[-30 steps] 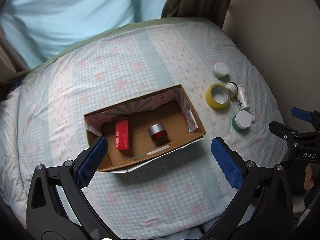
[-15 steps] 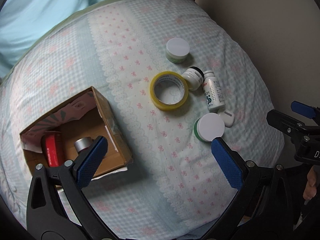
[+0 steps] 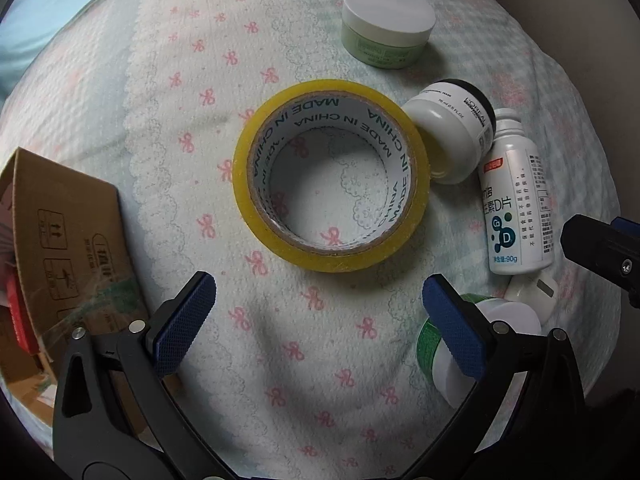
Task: Organize rigid objects
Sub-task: 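Grasp the yellow tape roll with the left tool while the right tool grasps the white pill bottle, then carry the tape roll and pill bottle into the cardboard box and release both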
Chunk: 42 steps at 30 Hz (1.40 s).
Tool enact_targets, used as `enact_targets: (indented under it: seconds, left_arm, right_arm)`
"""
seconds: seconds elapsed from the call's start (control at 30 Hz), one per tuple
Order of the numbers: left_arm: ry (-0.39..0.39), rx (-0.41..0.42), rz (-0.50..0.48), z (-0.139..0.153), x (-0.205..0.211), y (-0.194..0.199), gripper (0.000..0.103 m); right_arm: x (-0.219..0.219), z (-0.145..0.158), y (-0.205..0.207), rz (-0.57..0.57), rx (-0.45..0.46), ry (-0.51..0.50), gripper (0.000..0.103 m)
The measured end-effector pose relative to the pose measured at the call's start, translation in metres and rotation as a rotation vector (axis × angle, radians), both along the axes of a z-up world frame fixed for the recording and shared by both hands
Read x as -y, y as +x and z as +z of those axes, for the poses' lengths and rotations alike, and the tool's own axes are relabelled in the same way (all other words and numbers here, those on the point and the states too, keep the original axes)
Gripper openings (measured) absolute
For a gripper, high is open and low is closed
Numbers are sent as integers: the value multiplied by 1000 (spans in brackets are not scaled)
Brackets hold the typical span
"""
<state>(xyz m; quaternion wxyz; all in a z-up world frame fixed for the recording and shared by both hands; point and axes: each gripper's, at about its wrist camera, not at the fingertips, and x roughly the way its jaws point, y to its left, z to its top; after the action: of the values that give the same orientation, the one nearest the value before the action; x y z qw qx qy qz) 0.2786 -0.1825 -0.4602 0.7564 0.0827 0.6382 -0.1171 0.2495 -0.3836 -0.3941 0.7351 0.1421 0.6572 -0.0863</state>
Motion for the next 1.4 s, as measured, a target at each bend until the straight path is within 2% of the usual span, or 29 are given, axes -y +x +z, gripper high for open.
enact_targets:
  seconds: [0.23,0.47,0.5,0.6,0.63,0.7,0.8,1.0,1.17,1.4]
  left_arm:
    - [-15,52,30,-21,-1,15,103]
    - [4,97,-78,-22,17,33,103]
    - [7,101,-89,-21,19,36,103]
    - [14,91,-110,-24,22,43,103]
    - [10,91,-116,-23,23,45,102]
    - [-5,95,-137,-22,24,44,96]
    - [1,97,-135,-19,27,42,96]
    - [4,90,-138,-20,37,37,96]
    - [26,89,-137,-7,34,43,96]
    - [28,118,-143,31,30,46,96]
  right_arm:
    - [-2,-35,16,-7,-25,13,103]
    - [-3,-54,32,-8,-75,10,95]
    - [-3,-56,34,-6,-80,11,89]
    - [-7,-63,41,4,-106,8,82]
    - [-8,-66,43,7,-113,10,70]
    - [-9,-71,46,12,-128,15,63]
    - [-16,-74,47,23,-121,40,47]
    - [-25,-76,49,21,-119,35,46]
    - [-16,-74,45,17,-115,45,46]
    - [-10,-35,49,15,-72,36,46]
